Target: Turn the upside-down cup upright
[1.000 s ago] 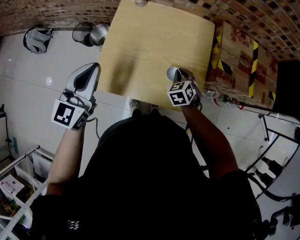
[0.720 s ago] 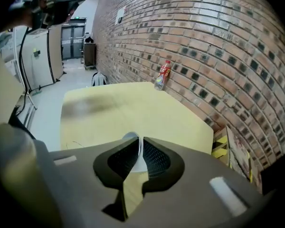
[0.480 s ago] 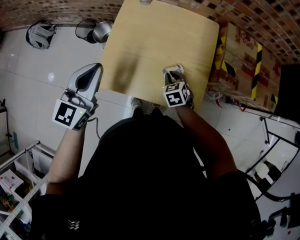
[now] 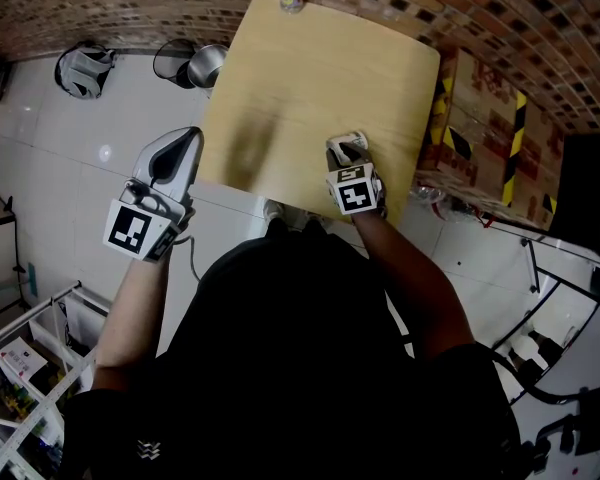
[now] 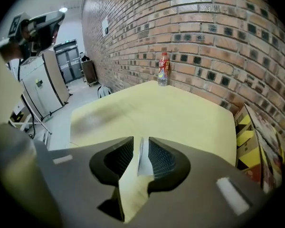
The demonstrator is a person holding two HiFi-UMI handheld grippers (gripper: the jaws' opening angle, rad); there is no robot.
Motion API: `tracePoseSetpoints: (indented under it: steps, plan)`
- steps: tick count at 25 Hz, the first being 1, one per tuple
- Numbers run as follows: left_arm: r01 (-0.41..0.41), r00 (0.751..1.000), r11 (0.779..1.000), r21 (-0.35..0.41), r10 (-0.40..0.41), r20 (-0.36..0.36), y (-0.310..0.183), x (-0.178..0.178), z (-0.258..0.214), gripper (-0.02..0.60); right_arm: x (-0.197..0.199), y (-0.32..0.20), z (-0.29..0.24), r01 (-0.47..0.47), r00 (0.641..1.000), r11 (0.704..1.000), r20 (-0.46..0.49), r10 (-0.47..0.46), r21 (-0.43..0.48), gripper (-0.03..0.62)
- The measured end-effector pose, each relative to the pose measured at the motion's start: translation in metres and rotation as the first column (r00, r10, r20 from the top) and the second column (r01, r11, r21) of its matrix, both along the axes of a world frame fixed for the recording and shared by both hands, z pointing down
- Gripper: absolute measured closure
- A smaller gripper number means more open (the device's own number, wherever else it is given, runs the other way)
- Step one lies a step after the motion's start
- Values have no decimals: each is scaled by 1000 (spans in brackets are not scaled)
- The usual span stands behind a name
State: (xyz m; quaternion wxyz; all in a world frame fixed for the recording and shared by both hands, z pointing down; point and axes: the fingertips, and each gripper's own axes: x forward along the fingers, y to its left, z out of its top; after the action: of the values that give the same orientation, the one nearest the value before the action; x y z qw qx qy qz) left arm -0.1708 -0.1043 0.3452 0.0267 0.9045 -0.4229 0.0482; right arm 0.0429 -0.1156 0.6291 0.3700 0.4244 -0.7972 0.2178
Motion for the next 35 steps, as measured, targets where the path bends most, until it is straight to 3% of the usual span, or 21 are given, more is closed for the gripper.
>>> tracePoseSetpoints:
  steps: [3, 7, 13, 18, 26, 30, 35]
  plan:
    - [-3, 1000, 1000, -4, 4, 2, -2, 4, 1, 581, 6, -10, -12, -23, 999, 999, 42, 21, 32, 487]
    - [-2, 1000, 1000, -13, 2, 10, -6, 6, 4, 581, 47, -46, -19, -142, 988, 989, 63, 139, 38, 486]
    - [2, 999, 1000, -29, -1, 36, -13, 10, 3, 581, 70, -59, 20, -156, 958, 952, 192, 211, -263, 408]
    - [14, 999, 999, -29, -13, 47, -19, 10, 0, 581, 61, -61, 25, -151, 929, 926, 269, 253, -347, 441]
    - [13, 999, 1000, -25, -12, 43, -22, 18, -2, 581, 61, -51, 27, -142, 932, 925, 266, 245, -353, 457]
    - [10, 999, 1000, -23, -9, 45, -22, 19, -3, 581, 66, -53, 21, -147, 947, 943, 233, 222, -299, 467]
    - [4, 999, 1000, -19, -3, 42, -21, 20, -3, 581, 67, -53, 9, -132, 967, 968, 185, 173, -213, 529]
